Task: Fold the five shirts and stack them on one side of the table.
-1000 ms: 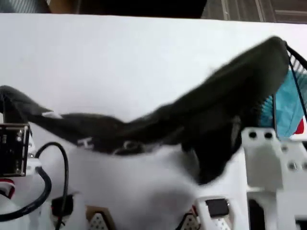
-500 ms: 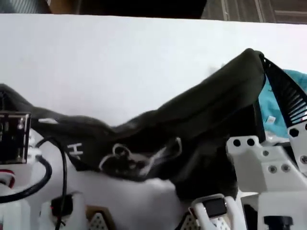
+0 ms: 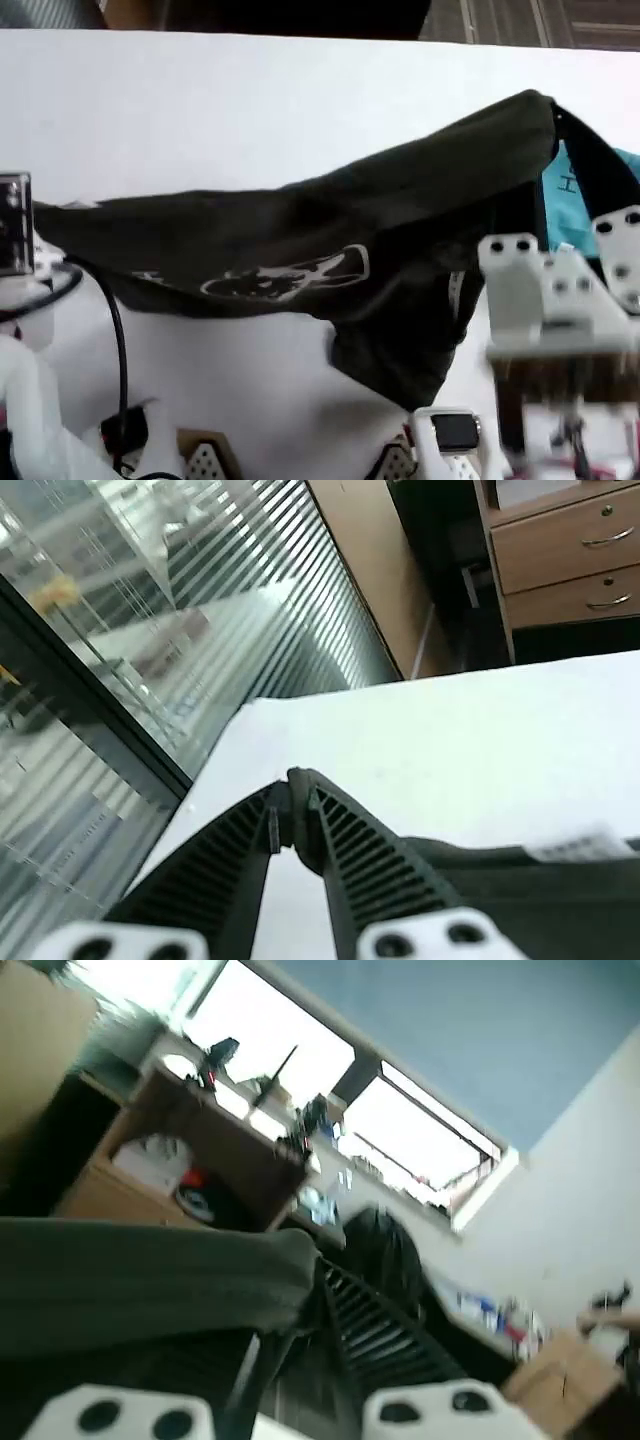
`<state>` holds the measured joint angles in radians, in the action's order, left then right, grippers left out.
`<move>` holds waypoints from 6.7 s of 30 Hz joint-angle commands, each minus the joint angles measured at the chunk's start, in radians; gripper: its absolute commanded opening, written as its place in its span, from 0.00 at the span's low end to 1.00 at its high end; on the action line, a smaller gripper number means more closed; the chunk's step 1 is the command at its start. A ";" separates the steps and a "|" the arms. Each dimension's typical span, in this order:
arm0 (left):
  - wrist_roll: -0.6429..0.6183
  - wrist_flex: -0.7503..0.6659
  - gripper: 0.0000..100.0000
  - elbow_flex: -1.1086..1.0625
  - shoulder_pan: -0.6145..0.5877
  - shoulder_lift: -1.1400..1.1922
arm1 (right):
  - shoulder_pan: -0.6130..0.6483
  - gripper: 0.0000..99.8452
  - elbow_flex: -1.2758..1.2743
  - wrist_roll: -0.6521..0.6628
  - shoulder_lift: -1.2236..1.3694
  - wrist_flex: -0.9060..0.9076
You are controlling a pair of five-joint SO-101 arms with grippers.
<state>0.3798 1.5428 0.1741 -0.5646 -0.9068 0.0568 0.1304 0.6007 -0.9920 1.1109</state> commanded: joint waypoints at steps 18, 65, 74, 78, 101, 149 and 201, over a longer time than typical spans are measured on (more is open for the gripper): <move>-0.041 -0.023 0.03 0.097 -0.006 -0.061 | -0.064 0.02 -0.091 -0.098 -0.176 -0.053; -0.005 -0.554 0.03 0.012 0.184 0.761 | 0.073 0.02 -0.238 -0.098 0.762 -0.593; 0.075 -0.427 0.03 0.074 0.186 0.999 | 0.070 0.02 -0.221 -0.097 0.915 -0.475; 0.153 -0.338 0.03 0.071 0.189 1.040 | 0.070 0.02 -0.222 -0.095 0.929 -0.380; 0.316 0.097 0.03 0.001 0.184 1.042 | 0.074 0.02 -0.778 0.058 0.450 -0.002; 0.465 -0.127 0.03 -0.622 0.147 0.824 | 0.074 0.02 -1.264 0.258 -0.116 0.231; 0.118 -0.092 0.03 0.050 0.249 1.484 | 0.148 0.02 -0.315 -0.057 1.260 -0.280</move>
<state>0.5071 1.4016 0.1435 -0.3023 0.5309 0.2087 -0.3728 0.5531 0.0836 0.7779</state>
